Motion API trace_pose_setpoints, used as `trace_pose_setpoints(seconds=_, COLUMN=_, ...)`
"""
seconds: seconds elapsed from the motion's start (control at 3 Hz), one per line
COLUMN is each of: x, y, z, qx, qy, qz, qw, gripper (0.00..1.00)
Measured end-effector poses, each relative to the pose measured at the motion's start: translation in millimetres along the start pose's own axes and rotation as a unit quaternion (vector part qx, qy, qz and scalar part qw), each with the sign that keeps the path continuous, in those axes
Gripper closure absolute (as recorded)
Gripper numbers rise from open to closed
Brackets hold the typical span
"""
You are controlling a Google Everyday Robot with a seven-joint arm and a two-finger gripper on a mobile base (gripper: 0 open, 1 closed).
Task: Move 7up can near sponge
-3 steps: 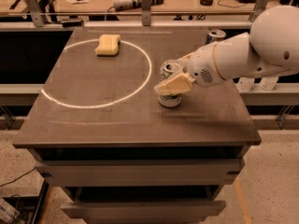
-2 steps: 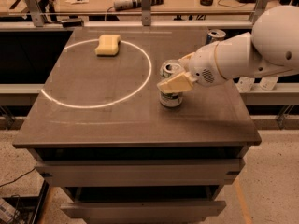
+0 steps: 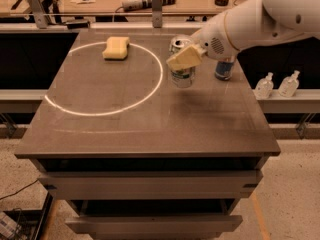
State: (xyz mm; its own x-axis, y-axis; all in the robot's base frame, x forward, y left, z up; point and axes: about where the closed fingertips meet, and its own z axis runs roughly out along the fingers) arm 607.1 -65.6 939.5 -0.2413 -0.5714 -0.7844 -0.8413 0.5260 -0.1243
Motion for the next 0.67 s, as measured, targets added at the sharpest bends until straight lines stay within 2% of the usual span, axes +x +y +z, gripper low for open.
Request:
trace_pose_setpoints(seconds=0.33, x=-41.8, y=-27.5, z=19.9, qx=0.015, qy=0.003, qz=0.012, qw=0.9998, gripper=1.0)
trace_pose_setpoints(seconds=0.67, x=-87.1, y=-40.7, z=55.9, qx=0.006, qy=-0.006, qz=0.023, qw=0.9997, gripper=1.0)
